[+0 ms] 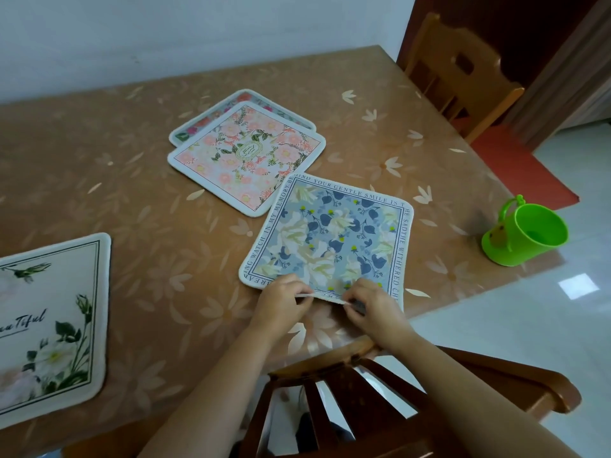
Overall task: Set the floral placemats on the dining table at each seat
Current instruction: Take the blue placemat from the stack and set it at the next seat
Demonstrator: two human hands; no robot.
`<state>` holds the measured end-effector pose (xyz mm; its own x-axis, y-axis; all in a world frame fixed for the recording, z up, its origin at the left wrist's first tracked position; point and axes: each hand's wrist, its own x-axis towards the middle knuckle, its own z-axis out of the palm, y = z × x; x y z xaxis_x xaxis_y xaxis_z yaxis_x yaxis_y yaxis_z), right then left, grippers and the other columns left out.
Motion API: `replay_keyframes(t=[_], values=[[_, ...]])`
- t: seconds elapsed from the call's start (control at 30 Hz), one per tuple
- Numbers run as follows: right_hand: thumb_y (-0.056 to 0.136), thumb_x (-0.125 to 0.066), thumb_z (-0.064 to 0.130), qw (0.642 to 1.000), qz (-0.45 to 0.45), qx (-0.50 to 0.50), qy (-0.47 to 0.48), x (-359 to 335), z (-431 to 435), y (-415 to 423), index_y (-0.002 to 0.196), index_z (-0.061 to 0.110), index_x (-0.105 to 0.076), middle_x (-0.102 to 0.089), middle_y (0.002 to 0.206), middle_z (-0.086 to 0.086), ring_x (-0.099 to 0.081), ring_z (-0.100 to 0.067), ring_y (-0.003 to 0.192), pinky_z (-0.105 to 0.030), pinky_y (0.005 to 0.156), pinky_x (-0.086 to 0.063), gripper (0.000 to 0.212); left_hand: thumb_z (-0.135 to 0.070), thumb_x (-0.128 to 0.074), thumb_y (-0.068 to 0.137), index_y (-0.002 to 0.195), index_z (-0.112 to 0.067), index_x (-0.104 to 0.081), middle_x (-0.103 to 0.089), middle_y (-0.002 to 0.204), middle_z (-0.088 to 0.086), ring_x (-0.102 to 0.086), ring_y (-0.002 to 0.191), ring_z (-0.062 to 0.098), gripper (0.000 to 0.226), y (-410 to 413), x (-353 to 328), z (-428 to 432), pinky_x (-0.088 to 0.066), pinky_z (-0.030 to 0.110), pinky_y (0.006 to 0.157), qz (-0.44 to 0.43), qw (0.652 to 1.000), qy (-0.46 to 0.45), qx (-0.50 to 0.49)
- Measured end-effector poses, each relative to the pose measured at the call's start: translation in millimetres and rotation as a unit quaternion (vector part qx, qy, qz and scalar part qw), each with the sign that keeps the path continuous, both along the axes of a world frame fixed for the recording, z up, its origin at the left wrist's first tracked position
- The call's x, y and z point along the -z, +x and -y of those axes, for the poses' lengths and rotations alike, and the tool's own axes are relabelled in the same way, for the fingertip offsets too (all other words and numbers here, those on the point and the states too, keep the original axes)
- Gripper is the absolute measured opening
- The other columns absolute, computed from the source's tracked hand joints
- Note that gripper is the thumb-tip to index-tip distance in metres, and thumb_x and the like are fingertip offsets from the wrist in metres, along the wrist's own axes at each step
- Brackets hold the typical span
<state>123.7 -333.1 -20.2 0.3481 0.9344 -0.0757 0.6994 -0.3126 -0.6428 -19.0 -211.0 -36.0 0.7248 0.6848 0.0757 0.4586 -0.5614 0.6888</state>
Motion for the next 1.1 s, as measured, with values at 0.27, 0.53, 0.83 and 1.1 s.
replay_keyframes(t=[0.27, 0.53, 0.83, 1.1], values=[[0.076, -0.067, 0.000, 0.997, 0.030, -0.058, 0.029, 4, -22, -6, 0.092, 0.005, -0.070, -0.067, 0.099, -0.015, -0.061, -0.030, 0.099, -0.038, 0.078, -0.050, 0.018, -0.001, -0.074, 0.068, 0.073, -0.007, -0.070, -0.062, 0.068, 0.006, -0.056, 0.067, 0.019, 0.009, -30, -13, 1, -0.044, 0.026, 0.059, 0.006, 0.999, 0.018, -0.027], [0.070, -0.065, -0.008, 0.994, 0.015, -0.095, 0.048, 5, -48, -19, 0.081, 0.003, -0.071, -0.068, 0.086, -0.015, -0.063, -0.030, 0.085, -0.032, 0.074, -0.048, 0.017, -0.002, -0.078, 0.064, 0.067, -0.008, -0.070, -0.061, 0.065, 0.005, -0.056, 0.060, 0.017, 0.010, -51, -8, 10, -0.038, 0.018, 0.055, 0.013, 0.993, -0.018, -0.114], [0.077, -0.069, 0.006, 0.993, -0.033, -0.106, 0.046, 6, -49, -18, 0.076, 0.006, -0.067, -0.060, 0.078, -0.010, -0.058, -0.023, 0.074, -0.026, 0.065, -0.044, 0.002, -0.010, -0.071, 0.074, 0.076, -0.011, -0.070, -0.061, 0.077, 0.005, -0.056, 0.069, 0.018, 0.003, -30, -7, 11, -0.035, 0.017, 0.058, 0.007, 0.994, -0.038, -0.101], [0.072, -0.072, -0.001, 0.998, -0.026, -0.033, 0.045, 5, -47, 17, 0.075, 0.004, -0.069, -0.058, 0.077, -0.003, -0.060, -0.023, 0.073, -0.020, 0.067, -0.041, 0.007, -0.004, -0.071, 0.071, 0.080, -0.012, -0.069, -0.061, 0.084, 0.001, -0.057, 0.081, 0.016, 0.012, -66, -9, 4, -0.048, 0.031, 0.070, -0.001, 0.997, -0.035, -0.068]])
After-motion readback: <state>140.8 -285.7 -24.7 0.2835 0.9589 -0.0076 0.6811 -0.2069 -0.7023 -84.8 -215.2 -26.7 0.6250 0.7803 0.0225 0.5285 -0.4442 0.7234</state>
